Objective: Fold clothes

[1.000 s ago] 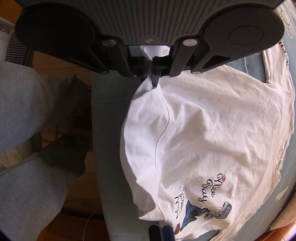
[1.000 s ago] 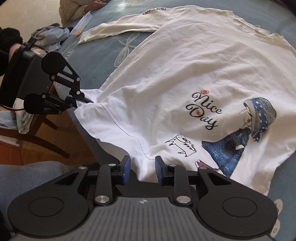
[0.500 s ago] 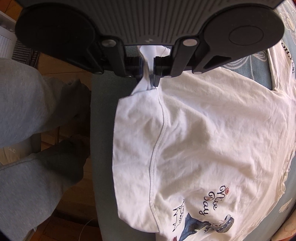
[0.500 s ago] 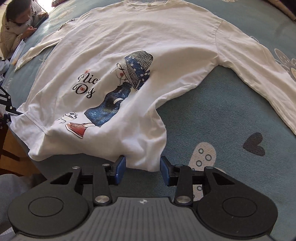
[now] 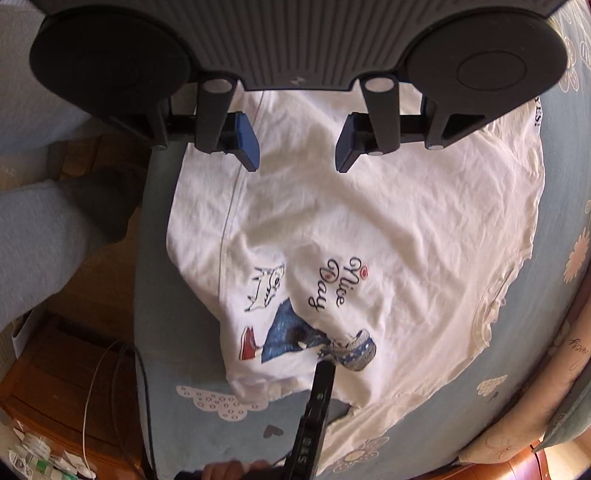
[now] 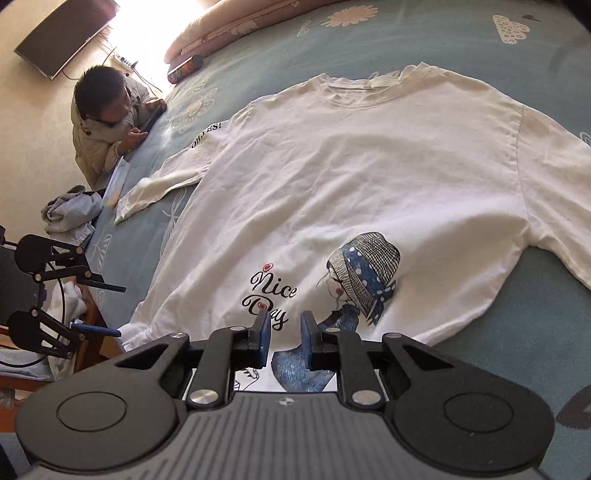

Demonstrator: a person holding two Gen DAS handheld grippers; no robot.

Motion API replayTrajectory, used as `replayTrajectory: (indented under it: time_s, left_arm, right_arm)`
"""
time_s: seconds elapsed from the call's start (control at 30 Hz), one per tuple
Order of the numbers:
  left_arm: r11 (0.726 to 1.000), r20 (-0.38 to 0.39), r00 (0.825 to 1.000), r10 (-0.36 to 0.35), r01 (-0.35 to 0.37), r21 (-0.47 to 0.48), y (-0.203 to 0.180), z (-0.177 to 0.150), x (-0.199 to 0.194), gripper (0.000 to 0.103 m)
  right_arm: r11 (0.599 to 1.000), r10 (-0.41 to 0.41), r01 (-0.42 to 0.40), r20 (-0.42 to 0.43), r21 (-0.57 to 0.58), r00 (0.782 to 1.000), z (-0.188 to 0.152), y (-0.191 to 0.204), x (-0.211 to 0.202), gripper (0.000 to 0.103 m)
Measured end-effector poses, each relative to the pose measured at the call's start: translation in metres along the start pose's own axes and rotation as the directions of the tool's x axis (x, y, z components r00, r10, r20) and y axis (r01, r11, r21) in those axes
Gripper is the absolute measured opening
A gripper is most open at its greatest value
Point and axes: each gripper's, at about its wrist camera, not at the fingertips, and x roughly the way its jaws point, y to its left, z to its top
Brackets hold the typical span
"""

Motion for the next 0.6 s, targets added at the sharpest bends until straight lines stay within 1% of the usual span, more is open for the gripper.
replayTrajectory:
  time_s: [0.07,0.13,0.23,0.3,0.37,0.4,0.47,0.53,0.6]
  left_arm:
    - [1.000,0.062,0.998,-0.010,0.009,0.015,-0.004,0.020,0.010,0.054]
    - [0.999,0.110,0.994,-0.007,0.001,0.054,-0.013,0.039,0.023,0.054]
    - [0.998,0.190,0.980,-0.050,0.045,0.033,-0.024,0.071,0.051,0.054]
    - [0.996,0.226,0.971,-0.082,0.077,0.033,-0.033,0.088,0.066,0.054]
    - [0.995,0.248,0.965,-0.083,0.067,0.073,-0.044,0.104,0.076,0.054]
    - [0.994,0.269,0.960,-0.074,0.048,0.101,-0.051,0.111,0.080,0.055]
    - [0.993,0.276,0.961,-0.016,-0.017,0.119,-0.059,0.124,0.092,0.055]
    - [0.989,0.258,0.966,0.011,-0.049,0.139,-0.062,0.132,0.105,0.058]
    - [0.987,0.261,0.965,0.017,-0.058,0.152,-0.059,0.134,0.108,0.061]
  right_arm:
    - [0.999,-0.038,0.038,-0.004,-0.024,0.999,0.011,-0.002,0.016,0.021]
    - [0.998,-0.060,0.060,0.023,-0.021,0.998,0.017,-0.003,0.016,0.022]
    - [0.995,-0.097,0.097,0.076,0.001,0.992,0.013,-0.007,-0.005,0.023]
    - [0.990,-0.136,0.134,0.082,0.034,0.987,0.004,-0.016,-0.022,0.023]
    - [0.980,-0.191,0.186,0.075,0.070,0.979,-0.010,-0.027,-0.037,0.023]
    - [0.973,-0.220,0.214,0.071,0.088,0.973,-0.017,-0.032,-0.045,0.023]
    - [0.957,-0.268,0.256,0.071,0.137,0.961,-0.032,-0.042,-0.059,0.024]
    - [0.942,-0.296,0.278,0.076,0.185,0.952,-0.045,-0.047,-0.067,0.027]
    - [0.925,-0.323,0.295,0.086,0.239,0.943,-0.058,-0.052,-0.073,0.029]
